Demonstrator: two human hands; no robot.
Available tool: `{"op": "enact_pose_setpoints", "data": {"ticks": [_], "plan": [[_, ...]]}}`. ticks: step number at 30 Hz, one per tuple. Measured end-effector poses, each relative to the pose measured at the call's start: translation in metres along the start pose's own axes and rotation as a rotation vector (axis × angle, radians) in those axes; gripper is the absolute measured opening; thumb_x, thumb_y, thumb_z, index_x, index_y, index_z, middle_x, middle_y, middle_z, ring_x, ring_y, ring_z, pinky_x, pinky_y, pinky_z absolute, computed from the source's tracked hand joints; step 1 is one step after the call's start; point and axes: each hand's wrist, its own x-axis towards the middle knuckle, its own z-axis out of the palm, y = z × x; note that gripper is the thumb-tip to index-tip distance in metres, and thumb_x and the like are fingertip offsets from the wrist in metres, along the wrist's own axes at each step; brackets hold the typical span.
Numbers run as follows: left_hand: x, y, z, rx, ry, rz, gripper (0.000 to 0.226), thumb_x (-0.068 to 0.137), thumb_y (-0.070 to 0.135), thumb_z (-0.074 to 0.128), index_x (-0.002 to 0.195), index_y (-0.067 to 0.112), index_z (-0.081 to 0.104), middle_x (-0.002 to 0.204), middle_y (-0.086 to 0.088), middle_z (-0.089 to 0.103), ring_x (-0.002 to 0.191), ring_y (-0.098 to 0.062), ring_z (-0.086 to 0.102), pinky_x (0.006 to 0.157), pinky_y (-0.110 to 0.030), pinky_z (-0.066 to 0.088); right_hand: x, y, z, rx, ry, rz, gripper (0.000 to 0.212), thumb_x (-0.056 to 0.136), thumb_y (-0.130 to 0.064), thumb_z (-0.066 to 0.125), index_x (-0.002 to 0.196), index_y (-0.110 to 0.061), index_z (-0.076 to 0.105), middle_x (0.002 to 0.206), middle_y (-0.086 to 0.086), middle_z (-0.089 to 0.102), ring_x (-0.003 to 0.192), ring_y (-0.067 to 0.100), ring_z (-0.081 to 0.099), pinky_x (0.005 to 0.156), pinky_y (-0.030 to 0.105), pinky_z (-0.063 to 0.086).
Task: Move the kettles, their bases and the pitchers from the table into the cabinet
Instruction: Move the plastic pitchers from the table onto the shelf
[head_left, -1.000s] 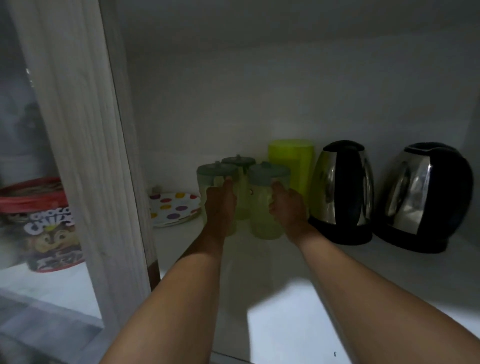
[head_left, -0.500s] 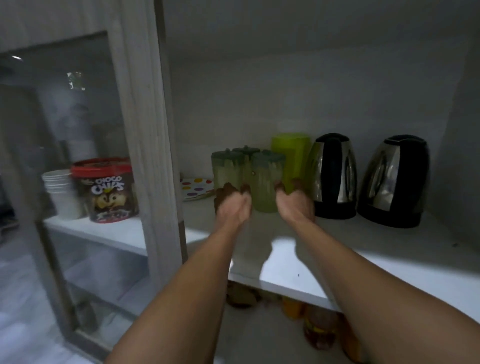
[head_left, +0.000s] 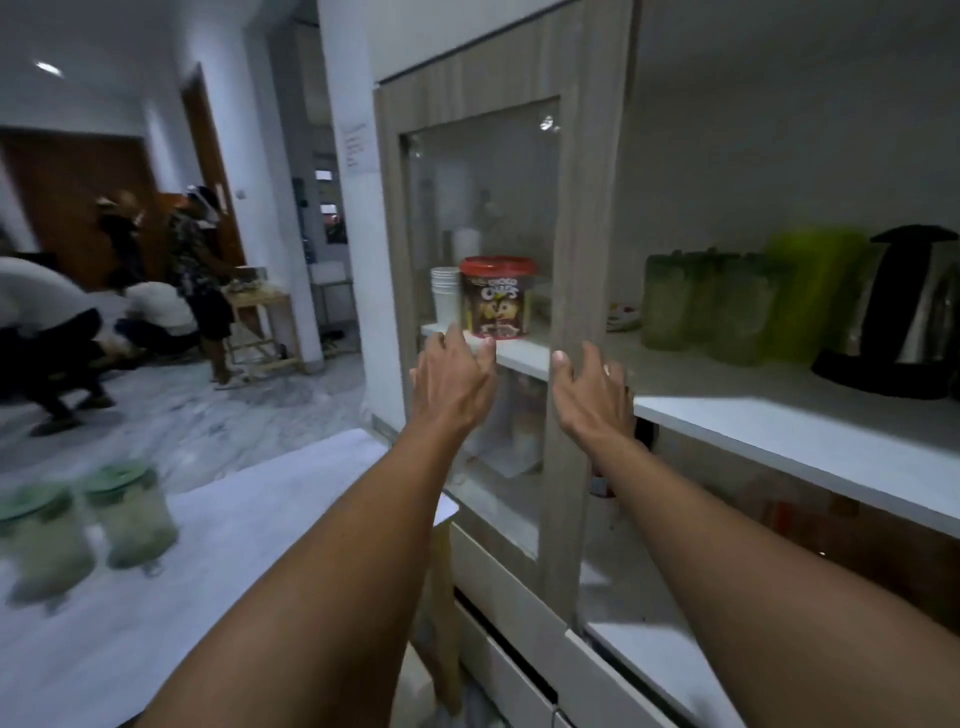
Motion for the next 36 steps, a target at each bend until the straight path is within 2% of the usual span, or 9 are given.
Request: {"op": "enact_pose_setpoints", "data": {"ticks": [5,11,17,22,30,36], "plan": [[-0.025,-0.101,-0.104,0.103,0.09,-0.193,0.056,0.101,0.046,0.036,0.141,0.007,0.043,0.143,-0.022,0.044,0.131,-0.038,0.043,0.107,-0.047,0.036,-0.076,-0.088,0.091,0.055,-0.209,-0.109,0.058,0.099,-0.057,0.03,0.151,-0.033,0.026,0.159,0.013,0.024,0.142,0.04,0.029,0.111,0.054,0.027],[-0.06,-0.236,-0.228,0.2,0.212,-0.468,0.06,0.101,0.046,0.038,0.145,0.005,0.039,0.149,-0.022,0.038,0.134,-0.039,0.041,0.108,-0.045,0.033,-0.174,-0.195,0.21,0.118,-0.484,-0.273,0.062,0.098,-0.057,0.032,0.151,-0.026,0.026,0.157,0.015,0.024,0.135,0.04,0.039,0.108,0.053,0.033],[-0.084,-0.346,-0.31,0.235,0.251,-0.676,0.059,0.101,0.045,0.037,0.144,0.005,0.038,0.147,-0.02,0.039,0.134,-0.037,0.04,0.108,-0.043,0.033,-0.251,-0.266,0.308,0.118,-0.649,-0.353,0.058,0.098,-0.055,0.034,0.148,-0.026,0.028,0.157,0.014,0.022,0.134,0.04,0.039,0.105,0.051,0.035],[-0.071,-0.399,-0.318,0.218,0.222,-0.707,0.056,0.101,0.045,0.038,0.142,0.007,0.04,0.144,-0.019,0.042,0.131,-0.035,0.044,0.105,-0.041,0.036,-0.262,-0.279,0.366,0.052,-0.71,-0.316,0.058,0.098,-0.053,0.037,0.147,-0.024,0.028,0.154,0.014,0.027,0.132,0.04,0.041,0.104,0.051,0.037],[-0.015,-0.493,-0.276,0.179,0.169,-0.775,0.05,0.1,0.042,0.041,0.134,0.004,0.044,0.134,-0.019,0.048,0.124,-0.036,0.047,0.099,-0.043,0.039,-0.217,-0.279,0.476,-0.034,-0.781,-0.249,0.061,0.098,-0.051,0.04,0.147,-0.018,0.028,0.149,0.015,0.035,0.13,0.04,0.043,0.104,0.051,0.038],[0.039,-0.571,-0.23,0.078,0.176,-1.051,0.059,0.095,0.037,0.054,0.139,0.001,0.037,0.14,-0.02,0.045,0.129,-0.04,0.045,0.104,-0.048,0.04,-0.178,-0.278,0.576,-0.132,-0.913,-0.167,0.062,0.094,-0.048,0.052,0.14,-0.011,0.033,0.14,0.016,0.044,0.127,0.039,0.046,0.1,0.048,0.041]]}}
